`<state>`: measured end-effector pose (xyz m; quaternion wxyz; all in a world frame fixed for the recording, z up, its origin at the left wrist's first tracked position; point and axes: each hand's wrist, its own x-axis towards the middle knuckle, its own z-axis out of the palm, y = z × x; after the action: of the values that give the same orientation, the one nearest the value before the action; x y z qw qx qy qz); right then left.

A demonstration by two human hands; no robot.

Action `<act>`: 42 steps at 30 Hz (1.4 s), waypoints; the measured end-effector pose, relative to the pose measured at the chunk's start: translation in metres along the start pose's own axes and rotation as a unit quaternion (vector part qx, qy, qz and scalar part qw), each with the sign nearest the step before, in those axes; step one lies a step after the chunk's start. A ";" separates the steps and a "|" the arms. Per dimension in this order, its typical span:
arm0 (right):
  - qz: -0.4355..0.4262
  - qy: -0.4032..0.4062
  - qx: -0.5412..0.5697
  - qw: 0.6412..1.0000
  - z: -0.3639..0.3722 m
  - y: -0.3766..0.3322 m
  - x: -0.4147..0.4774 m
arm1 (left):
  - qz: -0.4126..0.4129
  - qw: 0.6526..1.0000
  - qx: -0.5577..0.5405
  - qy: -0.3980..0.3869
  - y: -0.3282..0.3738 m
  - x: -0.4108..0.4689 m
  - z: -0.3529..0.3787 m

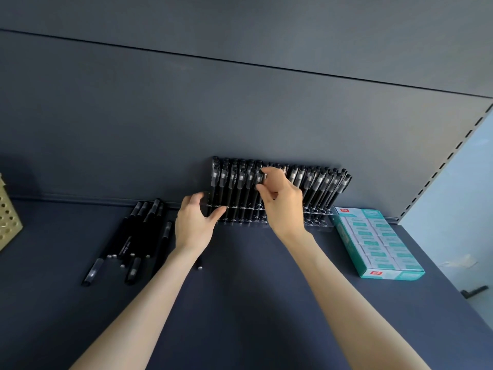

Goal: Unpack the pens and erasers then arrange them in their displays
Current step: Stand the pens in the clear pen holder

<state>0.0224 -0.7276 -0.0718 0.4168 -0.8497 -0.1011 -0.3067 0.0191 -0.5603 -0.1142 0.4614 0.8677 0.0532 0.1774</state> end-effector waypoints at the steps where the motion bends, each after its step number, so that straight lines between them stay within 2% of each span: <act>1: 0.004 -0.004 0.001 1.000 0.000 0.000 -0.001 | 0.000 1.000 0.003 -0.001 0.001 0.000 0.000; 8: 0.013 -0.005 0.000 1.000 -0.005 -0.005 -0.006 | -0.003 0.999 0.021 -0.025 0.008 -0.003 -0.006; 13: 0.008 -0.001 -0.022 1.000 -0.012 -0.018 -0.025 | 0.013 0.999 0.041 -0.005 0.006 -0.019 -0.021; 17: 0.016 -0.035 -0.019 0.999 -0.005 -0.032 -0.045 | 0.027 0.998 0.056 0.029 -0.004 -0.034 -0.046; 23: 0.037 -0.100 -0.014 0.994 0.042 -0.064 -0.067 | -0.011 0.993 0.106 0.051 -0.038 -0.040 -0.097; 27: 0.062 -0.137 -0.028 0.988 0.082 -0.080 -0.074 | -0.047 0.985 0.164 0.010 -0.062 -0.027 -0.124; 32: 0.126 -0.167 -0.107 0.972 0.131 -0.097 -0.078 | -0.037 0.976 0.198 -0.080 -0.088 -0.009 -0.141; 36: 0.180 -0.173 -0.154 0.956 0.155 -0.104 -0.079 | -0.028 0.981 0.143 -0.128 -0.102 0.006 -0.151; 42: 0.256 -0.151 -0.108 0.949 0.172 -0.110 -0.069 | -0.050 0.974 0.111 -0.189 -0.104 0.026 -0.159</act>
<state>-0.0040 -0.5205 -0.1223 0.3667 -0.9233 0.0921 -0.0671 -0.0056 -0.3701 -0.1118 0.3720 0.9276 0.0273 -0.0202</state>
